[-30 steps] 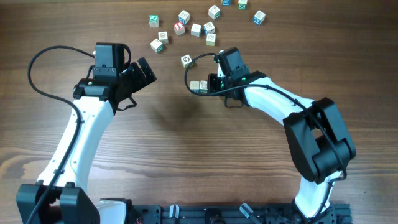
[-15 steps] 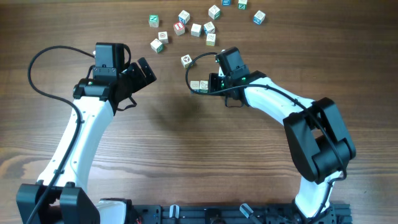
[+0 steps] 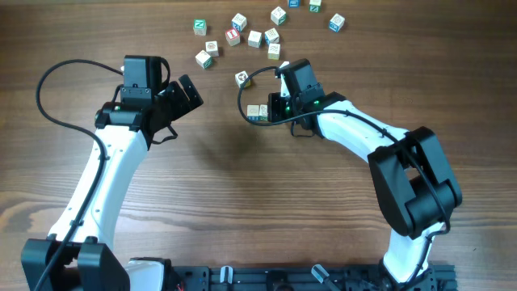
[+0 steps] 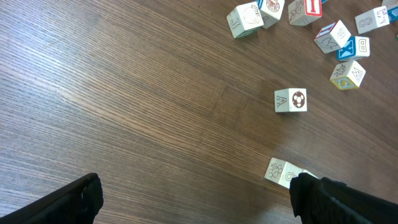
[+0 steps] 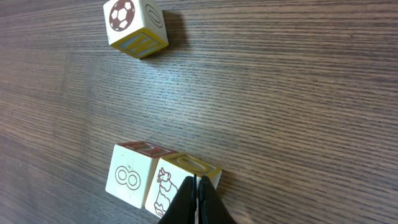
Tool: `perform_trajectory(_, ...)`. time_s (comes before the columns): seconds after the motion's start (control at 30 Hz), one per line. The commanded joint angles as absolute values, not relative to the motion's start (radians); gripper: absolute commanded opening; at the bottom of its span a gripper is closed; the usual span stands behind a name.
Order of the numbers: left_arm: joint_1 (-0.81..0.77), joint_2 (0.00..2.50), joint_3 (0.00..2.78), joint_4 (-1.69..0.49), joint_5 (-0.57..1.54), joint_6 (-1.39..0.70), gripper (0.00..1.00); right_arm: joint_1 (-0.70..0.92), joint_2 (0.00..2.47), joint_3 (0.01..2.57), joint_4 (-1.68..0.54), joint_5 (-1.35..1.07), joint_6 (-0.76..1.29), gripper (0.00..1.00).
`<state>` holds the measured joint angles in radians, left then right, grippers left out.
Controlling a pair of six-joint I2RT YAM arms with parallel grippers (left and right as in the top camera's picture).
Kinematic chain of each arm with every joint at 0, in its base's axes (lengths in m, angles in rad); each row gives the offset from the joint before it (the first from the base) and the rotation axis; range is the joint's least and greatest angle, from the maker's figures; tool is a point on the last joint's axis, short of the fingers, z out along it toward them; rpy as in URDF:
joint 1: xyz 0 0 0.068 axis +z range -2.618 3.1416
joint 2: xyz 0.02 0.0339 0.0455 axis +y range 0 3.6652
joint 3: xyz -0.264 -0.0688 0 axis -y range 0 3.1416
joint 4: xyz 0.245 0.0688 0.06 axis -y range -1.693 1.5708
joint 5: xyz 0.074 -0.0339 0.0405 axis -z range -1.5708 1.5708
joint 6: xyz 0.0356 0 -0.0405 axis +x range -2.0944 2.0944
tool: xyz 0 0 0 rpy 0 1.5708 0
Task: Form a horizontal line
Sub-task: 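Lower the cow block next to the 8 block and release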
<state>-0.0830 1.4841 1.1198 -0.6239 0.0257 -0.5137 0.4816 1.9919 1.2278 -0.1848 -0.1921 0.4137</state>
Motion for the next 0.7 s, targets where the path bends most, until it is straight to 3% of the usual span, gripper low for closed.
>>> perform_trajectory(0.0, -0.081, 1.468, 1.119, -0.621, 0.034, -0.503, 1.00, 0.485, 2.007, 1.235, -0.179, -0.208, 0.392, 0.04)
perform_trajectory(0.37, -0.081, 1.468, 1.119, -0.621, 0.033, -0.502, 1.00, 0.467, 2.005, 1.237, -0.183, -0.081, 0.475, 0.04)
perform_trajectory(0.67, -0.081, 1.468, 1.119, -0.621, 0.034, -0.502, 1.00, 0.467, 2.006, 1.236, -0.200, -0.128, 0.497, 0.04)
